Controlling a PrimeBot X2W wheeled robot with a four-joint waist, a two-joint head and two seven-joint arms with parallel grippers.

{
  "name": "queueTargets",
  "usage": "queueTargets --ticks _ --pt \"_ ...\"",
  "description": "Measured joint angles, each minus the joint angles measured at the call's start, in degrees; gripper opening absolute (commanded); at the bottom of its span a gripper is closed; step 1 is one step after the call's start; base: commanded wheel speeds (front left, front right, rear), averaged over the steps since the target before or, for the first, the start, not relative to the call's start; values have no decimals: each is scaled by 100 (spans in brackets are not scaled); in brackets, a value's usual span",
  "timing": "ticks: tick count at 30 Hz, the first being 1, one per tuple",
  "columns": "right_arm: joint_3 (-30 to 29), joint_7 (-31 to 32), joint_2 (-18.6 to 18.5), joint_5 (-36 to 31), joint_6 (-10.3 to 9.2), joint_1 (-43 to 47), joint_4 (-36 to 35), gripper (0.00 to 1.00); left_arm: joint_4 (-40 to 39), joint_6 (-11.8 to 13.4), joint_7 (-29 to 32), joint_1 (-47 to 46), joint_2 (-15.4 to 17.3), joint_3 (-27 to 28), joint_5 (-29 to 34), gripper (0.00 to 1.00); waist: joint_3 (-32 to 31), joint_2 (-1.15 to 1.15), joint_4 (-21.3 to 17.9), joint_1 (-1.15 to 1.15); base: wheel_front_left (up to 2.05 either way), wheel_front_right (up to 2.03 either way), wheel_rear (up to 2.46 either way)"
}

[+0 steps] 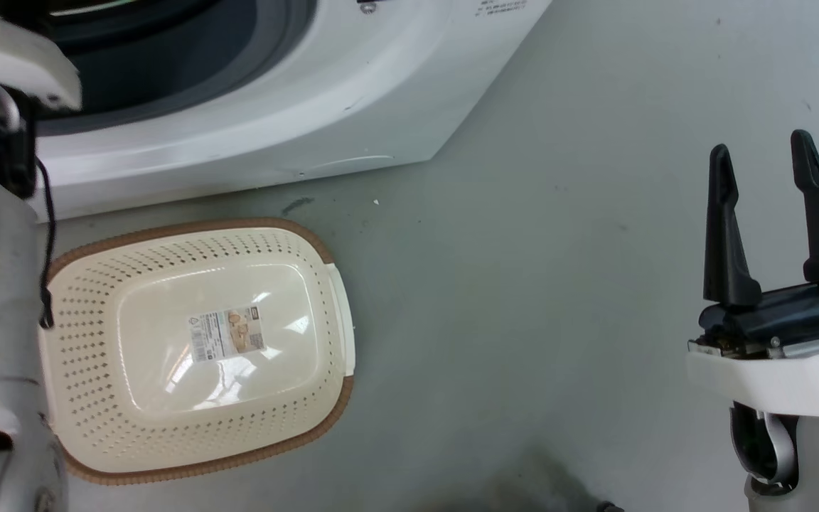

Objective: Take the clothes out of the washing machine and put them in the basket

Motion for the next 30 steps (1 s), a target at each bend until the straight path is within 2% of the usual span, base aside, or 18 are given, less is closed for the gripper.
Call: queueTargets --ticks 2,7,12,15,21,25,30 --pt "24 0 1 82 0 -96 -43 100 218 11 137 -460 134 48 -49 100 204 0 -88 0 0 0 0" --pt "60 1 2 281 0 -287 -140 100 694 -65 949 -1504 394 -88 -116 100 682 0 -288 0 0 0 0" --pt "90 1 2 434 0 -427 -234 100 1125 -116 2142 -2441 661 -437 -176 100 1103 0 -452 0 0 0 0" --pt "99 1 1 543 0 -500 -293 100 1281 -118 2795 -2955 759 -834 -237 100 1328 0 -527 0 0 0 0" --pt "73 1 2 722 0 -609 -397 100 1596 -123 4213 -3633 969 -1530 -620 100 1699 0 -647 0 0 0 0" --pt "107 1 2 839 0 -630 -452 100 1688 -131 4974 -4054 1166 -1741 -723 100 1866 0 -745 0 0 0 0" --pt "198 1 2 977 0 -601 -479 100 1752 -121 5654 -4443 1252 -1852 -758 100 2035 0 -893 0 0 0 0"
